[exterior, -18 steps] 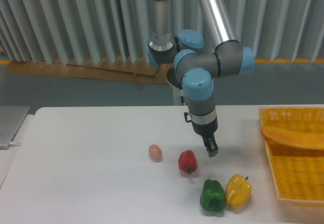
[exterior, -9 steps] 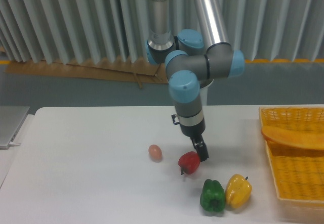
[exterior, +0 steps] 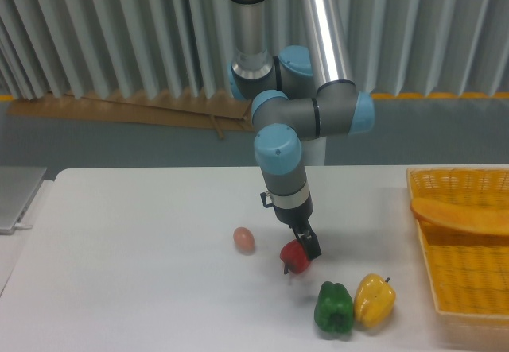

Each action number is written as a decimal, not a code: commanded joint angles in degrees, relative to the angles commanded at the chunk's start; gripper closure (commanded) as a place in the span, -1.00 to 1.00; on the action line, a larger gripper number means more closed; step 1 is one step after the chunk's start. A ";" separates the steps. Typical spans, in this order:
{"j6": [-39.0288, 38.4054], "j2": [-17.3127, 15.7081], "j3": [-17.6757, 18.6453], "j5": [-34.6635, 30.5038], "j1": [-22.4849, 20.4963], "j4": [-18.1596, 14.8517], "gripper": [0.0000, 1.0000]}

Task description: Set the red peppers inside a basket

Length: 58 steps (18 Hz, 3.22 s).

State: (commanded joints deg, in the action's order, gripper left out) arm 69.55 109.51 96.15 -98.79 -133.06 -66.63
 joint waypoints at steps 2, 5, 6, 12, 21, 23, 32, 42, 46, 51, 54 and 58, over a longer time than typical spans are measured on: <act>-1.87 -0.26 0.62 1.32 -0.71 0.45 -1.00; -9.05 -0.27 0.62 3.61 -0.98 0.89 -1.00; -11.17 -0.18 0.53 3.61 -0.89 1.06 -1.00; -11.72 0.17 0.36 3.43 -0.19 1.59 -1.00; -11.45 2.37 0.00 1.94 1.13 2.82 -1.00; -11.19 2.46 0.26 0.10 1.22 2.73 -0.92; -10.40 2.72 0.09 -0.79 1.66 2.64 -0.17; -10.31 2.72 -0.26 -0.79 2.28 2.64 0.18; -9.96 2.46 -0.17 -0.44 1.84 2.64 0.18; -7.24 1.58 -0.17 0.18 0.96 2.56 0.22; -7.15 1.32 -0.35 0.70 0.35 2.56 0.26; -4.96 -0.70 -0.35 1.94 -1.67 2.38 0.26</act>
State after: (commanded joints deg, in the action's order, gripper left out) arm 64.59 108.81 95.80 -96.86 -134.73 -64.25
